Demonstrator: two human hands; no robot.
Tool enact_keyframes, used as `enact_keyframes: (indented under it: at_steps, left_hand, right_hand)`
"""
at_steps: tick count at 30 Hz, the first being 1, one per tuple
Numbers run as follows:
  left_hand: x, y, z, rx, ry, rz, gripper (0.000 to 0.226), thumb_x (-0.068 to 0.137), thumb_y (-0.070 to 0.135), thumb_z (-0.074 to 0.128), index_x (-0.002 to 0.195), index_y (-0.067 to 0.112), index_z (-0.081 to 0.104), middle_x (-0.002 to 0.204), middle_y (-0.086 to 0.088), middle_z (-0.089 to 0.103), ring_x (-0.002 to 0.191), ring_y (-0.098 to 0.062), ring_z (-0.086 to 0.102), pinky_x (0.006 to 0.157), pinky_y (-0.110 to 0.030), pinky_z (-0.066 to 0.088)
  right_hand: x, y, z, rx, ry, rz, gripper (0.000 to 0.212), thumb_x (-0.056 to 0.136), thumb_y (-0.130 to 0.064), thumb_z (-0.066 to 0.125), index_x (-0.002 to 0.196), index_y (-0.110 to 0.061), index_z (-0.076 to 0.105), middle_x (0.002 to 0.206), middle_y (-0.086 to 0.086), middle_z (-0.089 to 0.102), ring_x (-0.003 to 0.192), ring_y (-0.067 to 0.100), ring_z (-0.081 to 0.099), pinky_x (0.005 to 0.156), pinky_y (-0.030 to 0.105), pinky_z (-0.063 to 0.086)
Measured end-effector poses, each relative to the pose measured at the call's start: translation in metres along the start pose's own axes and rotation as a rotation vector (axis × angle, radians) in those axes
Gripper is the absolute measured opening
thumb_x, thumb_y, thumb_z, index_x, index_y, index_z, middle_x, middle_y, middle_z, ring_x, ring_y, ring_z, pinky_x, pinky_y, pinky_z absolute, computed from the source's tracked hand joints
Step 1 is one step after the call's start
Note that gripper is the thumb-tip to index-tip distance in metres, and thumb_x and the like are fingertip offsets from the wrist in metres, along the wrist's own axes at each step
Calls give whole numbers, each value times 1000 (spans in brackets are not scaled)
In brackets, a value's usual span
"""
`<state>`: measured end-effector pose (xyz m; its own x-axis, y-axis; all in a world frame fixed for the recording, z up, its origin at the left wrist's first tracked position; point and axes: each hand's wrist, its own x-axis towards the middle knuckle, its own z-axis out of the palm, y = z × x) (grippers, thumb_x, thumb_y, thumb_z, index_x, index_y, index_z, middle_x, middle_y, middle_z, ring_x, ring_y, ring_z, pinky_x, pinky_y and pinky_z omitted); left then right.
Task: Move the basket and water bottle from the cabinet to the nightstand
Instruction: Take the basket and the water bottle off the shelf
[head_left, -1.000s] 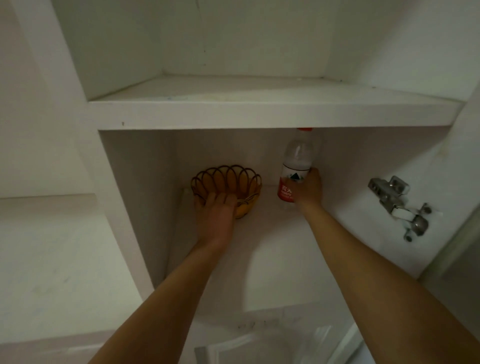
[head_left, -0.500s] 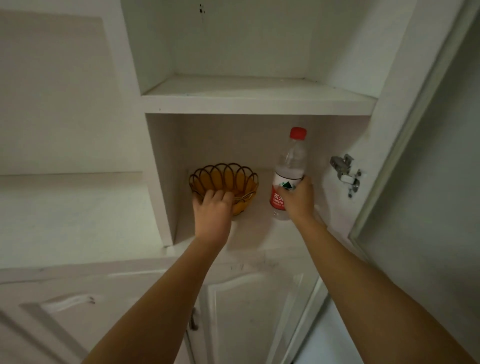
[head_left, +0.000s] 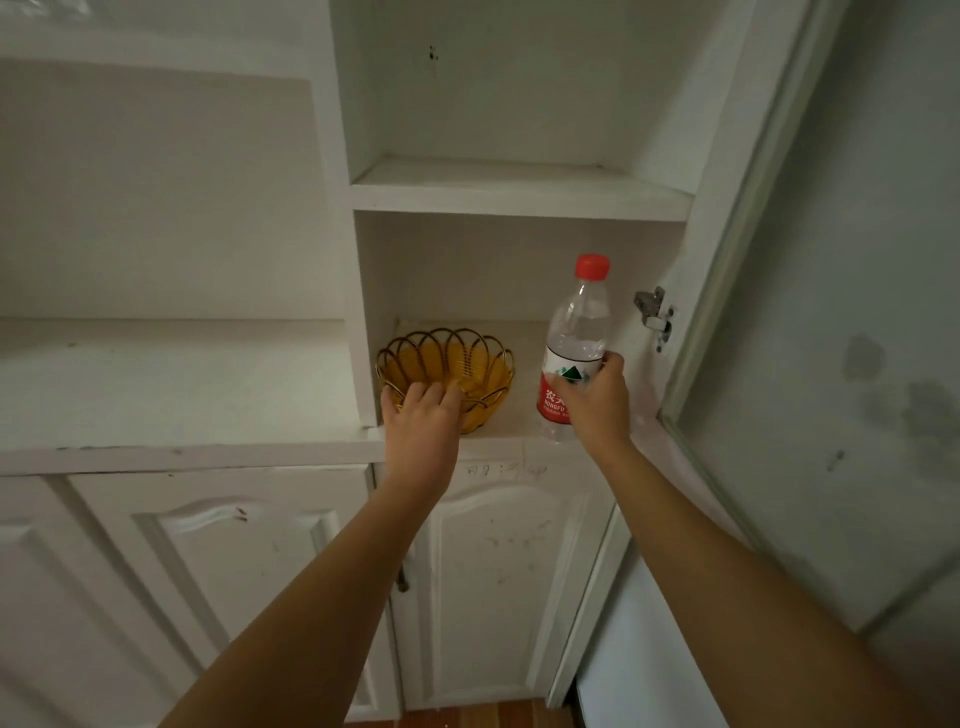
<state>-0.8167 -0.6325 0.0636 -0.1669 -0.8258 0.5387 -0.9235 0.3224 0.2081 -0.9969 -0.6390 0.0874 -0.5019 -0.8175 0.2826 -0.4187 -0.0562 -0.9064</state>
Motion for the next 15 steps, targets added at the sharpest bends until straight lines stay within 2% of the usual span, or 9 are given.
enact_keyframes:
  at_steps: [5,15]
  left_hand:
    - [-33,-6,-21,-22,32,3,18,85,14,59,102,11,62,98,-8,67,101,-32,55,102,-58,30]
    - [-137,-52,-93,10,102,1,13,82,14,63,95,9,65,92,-9,69,97,-33,58,98,-59,33]
  right_hand:
    - [-45,-10,-12,16,-10,-26,64,73,-18,76,124,-6,40,127,14,52,117,29,53,97,45,49]
    - [-175,-43,-19,55,-68,-40,59,76,-16,73,124,-6,39,128,14,53,117,29,52,94,37,46]
